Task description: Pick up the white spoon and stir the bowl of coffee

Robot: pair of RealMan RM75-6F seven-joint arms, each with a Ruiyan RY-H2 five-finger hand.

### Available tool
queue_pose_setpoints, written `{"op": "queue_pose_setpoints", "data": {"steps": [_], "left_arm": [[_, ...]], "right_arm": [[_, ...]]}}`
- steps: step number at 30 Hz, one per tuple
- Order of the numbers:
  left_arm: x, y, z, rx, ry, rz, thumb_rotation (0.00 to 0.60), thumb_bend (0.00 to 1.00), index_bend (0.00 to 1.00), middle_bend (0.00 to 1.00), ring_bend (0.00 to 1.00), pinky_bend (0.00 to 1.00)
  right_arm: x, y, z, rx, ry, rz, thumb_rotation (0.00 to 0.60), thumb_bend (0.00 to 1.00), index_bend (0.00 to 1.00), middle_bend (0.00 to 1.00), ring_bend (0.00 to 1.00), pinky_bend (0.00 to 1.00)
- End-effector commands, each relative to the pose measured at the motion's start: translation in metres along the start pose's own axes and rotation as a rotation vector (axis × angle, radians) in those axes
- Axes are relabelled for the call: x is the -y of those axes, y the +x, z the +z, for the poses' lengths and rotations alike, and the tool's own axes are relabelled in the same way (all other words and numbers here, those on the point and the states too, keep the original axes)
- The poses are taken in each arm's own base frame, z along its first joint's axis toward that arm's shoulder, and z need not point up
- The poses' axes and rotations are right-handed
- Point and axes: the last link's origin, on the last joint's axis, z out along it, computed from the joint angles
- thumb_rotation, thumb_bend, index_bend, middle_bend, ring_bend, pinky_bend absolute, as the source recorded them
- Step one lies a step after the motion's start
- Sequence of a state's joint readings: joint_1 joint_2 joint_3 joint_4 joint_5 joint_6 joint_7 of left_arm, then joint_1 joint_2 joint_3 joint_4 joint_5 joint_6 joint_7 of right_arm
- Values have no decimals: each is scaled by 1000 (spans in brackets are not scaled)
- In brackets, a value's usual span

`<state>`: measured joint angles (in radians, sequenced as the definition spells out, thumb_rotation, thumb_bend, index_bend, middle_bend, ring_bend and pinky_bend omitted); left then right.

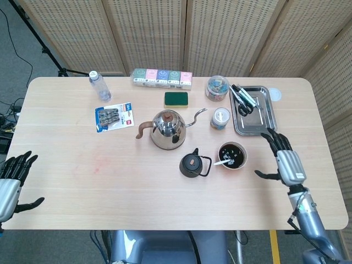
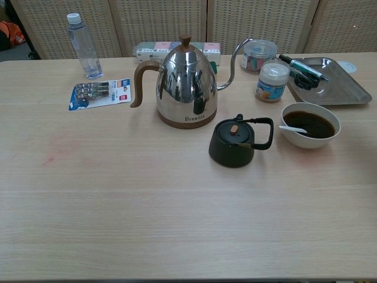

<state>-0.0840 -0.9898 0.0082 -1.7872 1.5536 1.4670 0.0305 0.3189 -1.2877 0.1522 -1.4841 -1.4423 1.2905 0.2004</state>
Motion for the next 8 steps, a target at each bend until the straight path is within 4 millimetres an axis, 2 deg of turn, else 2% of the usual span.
{"op": "queue_pose_setpoints", "data": {"steps": [1, 5, 8], "left_arm": [[1, -1, 0, -18, 9, 12, 600, 0, 0, 0, 0, 0], [1, -2, 1, -25, 16, 18, 600, 0, 0, 0, 0, 0], [0, -3, 1, -24, 12, 20, 600, 0, 0, 0, 0, 0]], "right_arm": [[-27, 8, -51, -24, 1, -200, 600, 0, 83, 0, 0, 0], [-31, 14, -69, -59, -10, -262, 600, 0, 83, 0, 0, 0], [-30, 18, -73, -78, -16, -273, 600, 0, 83, 0, 0, 0]]}}
